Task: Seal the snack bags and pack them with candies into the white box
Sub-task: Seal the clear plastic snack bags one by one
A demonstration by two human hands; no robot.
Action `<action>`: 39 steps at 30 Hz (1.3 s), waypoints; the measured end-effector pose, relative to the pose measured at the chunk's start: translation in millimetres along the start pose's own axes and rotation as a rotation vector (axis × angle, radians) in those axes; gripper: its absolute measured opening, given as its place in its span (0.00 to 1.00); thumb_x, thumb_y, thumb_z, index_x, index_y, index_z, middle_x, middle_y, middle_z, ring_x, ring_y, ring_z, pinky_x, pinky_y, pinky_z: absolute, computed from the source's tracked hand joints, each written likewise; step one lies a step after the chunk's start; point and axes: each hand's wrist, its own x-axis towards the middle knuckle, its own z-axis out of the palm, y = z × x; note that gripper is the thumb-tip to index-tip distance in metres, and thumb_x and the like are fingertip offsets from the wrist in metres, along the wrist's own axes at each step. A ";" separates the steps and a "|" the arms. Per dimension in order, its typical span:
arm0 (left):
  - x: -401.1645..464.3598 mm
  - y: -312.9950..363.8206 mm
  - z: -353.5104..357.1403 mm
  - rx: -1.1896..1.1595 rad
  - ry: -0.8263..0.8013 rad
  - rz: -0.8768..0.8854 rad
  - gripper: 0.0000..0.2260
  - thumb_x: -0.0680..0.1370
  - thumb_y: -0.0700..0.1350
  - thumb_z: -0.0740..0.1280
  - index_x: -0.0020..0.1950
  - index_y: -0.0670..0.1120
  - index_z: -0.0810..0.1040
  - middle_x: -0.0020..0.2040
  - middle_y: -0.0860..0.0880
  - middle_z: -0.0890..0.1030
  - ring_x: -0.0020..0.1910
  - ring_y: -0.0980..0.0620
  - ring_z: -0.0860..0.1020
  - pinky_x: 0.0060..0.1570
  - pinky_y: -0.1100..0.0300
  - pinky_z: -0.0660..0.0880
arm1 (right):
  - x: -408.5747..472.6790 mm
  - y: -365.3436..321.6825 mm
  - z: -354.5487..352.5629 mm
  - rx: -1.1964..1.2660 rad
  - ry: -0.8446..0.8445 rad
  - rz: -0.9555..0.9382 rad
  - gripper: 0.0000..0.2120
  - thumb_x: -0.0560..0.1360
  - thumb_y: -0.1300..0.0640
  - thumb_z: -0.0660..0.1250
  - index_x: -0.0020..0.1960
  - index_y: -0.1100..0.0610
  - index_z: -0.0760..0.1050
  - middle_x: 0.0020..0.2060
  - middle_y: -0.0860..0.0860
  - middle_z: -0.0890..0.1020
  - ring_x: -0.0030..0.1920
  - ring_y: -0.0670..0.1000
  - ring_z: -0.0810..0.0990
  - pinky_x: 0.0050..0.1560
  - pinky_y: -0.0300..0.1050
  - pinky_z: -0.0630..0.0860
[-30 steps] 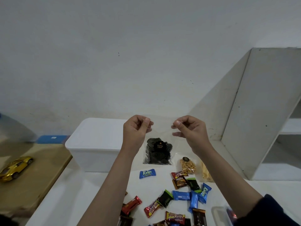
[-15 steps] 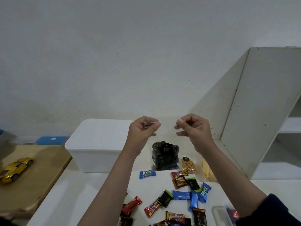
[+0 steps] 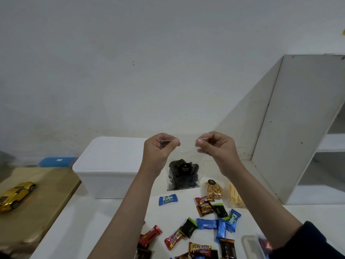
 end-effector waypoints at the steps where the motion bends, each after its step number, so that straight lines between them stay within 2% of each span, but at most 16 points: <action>1: 0.3 -0.2 -0.4 0.002 -0.005 0.004 0.09 0.73 0.31 0.68 0.37 0.43 0.79 0.30 0.53 0.82 0.34 0.58 0.80 0.38 0.69 0.73 | 0.3 -0.2 0.9 -0.009 -0.005 0.002 0.03 0.70 0.66 0.71 0.40 0.60 0.79 0.36 0.52 0.82 0.40 0.50 0.81 0.43 0.44 0.80; 7: -1.1 0.2 1.9 -0.009 -0.030 0.001 0.08 0.73 0.31 0.67 0.38 0.42 0.79 0.31 0.53 0.82 0.35 0.58 0.80 0.38 0.69 0.74 | 2.7 0.3 5.4 -0.067 -0.013 -0.042 0.03 0.70 0.64 0.72 0.39 0.58 0.81 0.34 0.53 0.83 0.39 0.52 0.80 0.44 0.47 0.79; 10: -2.1 2.0 4.3 -0.009 -0.036 0.001 0.09 0.74 0.31 0.67 0.38 0.43 0.79 0.31 0.53 0.82 0.35 0.58 0.80 0.37 0.69 0.74 | 4.2 0.9 6.5 -0.145 0.001 -0.071 0.05 0.71 0.65 0.71 0.38 0.57 0.80 0.32 0.51 0.82 0.36 0.48 0.81 0.44 0.44 0.79; 13: -4.0 2.9 7.9 -0.028 -0.044 -0.028 0.08 0.74 0.32 0.68 0.38 0.43 0.79 0.32 0.53 0.82 0.36 0.59 0.80 0.37 0.68 0.74 | 3.7 1.1 7.3 -0.177 0.026 -0.082 0.07 0.73 0.67 0.68 0.38 0.58 0.78 0.32 0.53 0.81 0.35 0.46 0.80 0.47 0.46 0.79; 18: -4.6 4.2 10.5 -0.095 -0.071 -0.128 0.03 0.70 0.39 0.73 0.40 0.45 0.82 0.37 0.49 0.84 0.40 0.55 0.79 0.37 0.65 0.74 | 1.4 2.7 4.9 -0.178 0.034 -0.073 0.08 0.73 0.67 0.68 0.39 0.57 0.78 0.32 0.53 0.81 0.36 0.48 0.80 0.50 0.49 0.78; 21: -4.8 7.2 14.5 -0.076 -0.084 -0.142 0.03 0.71 0.34 0.72 0.43 0.38 0.82 0.37 0.48 0.84 0.38 0.59 0.81 0.36 0.70 0.73 | 0.1 3.9 4.2 -0.150 0.022 -0.069 0.08 0.73 0.67 0.69 0.38 0.57 0.79 0.32 0.51 0.82 0.38 0.50 0.81 0.51 0.51 0.79; 23: -4.4 7.0 15.7 -0.062 -0.076 -0.130 0.03 0.70 0.34 0.72 0.42 0.37 0.82 0.36 0.49 0.84 0.39 0.58 0.81 0.39 0.70 0.74 | -0.2 4.6 3.2 -0.132 0.019 -0.063 0.07 0.72 0.66 0.69 0.38 0.57 0.80 0.31 0.50 0.83 0.38 0.51 0.81 0.51 0.50 0.79; 27: -1.7 3.1 13.9 -0.029 -0.037 -0.102 0.03 0.69 0.36 0.74 0.38 0.43 0.84 0.36 0.48 0.84 0.41 0.52 0.81 0.44 0.64 0.76 | -1.0 4.5 2.8 -0.134 -0.018 -0.065 0.05 0.72 0.65 0.70 0.39 0.58 0.80 0.33 0.50 0.83 0.39 0.51 0.82 0.49 0.49 0.79; 30: -2.3 2.2 13.1 0.002 -0.022 -0.060 0.03 0.68 0.38 0.75 0.37 0.46 0.84 0.37 0.47 0.85 0.42 0.48 0.82 0.46 0.59 0.78 | -1.7 3.6 5.3 -0.168 -0.051 -0.073 0.04 0.73 0.65 0.69 0.40 0.59 0.79 0.35 0.55 0.82 0.40 0.53 0.81 0.49 0.52 0.80; 35: -4.5 1.4 11.4 0.027 0.004 -0.057 0.03 0.69 0.39 0.75 0.37 0.47 0.84 0.37 0.46 0.85 0.42 0.47 0.82 0.49 0.53 0.78 | -3.4 1.3 9.5 -0.182 -0.099 -0.045 0.05 0.74 0.65 0.68 0.41 0.58 0.80 0.36 0.55 0.82 0.42 0.51 0.81 0.48 0.52 0.81; 39: -6.5 1.8 10.2 0.024 0.022 -0.078 0.08 0.70 0.37 0.74 0.35 0.50 0.84 0.36 0.48 0.85 0.42 0.48 0.81 0.48 0.56 0.77 | -4.3 -0.3 12.4 -0.149 -0.108 -0.007 0.05 0.75 0.64 0.67 0.42 0.57 0.80 0.38 0.55 0.83 0.43 0.51 0.82 0.48 0.49 0.81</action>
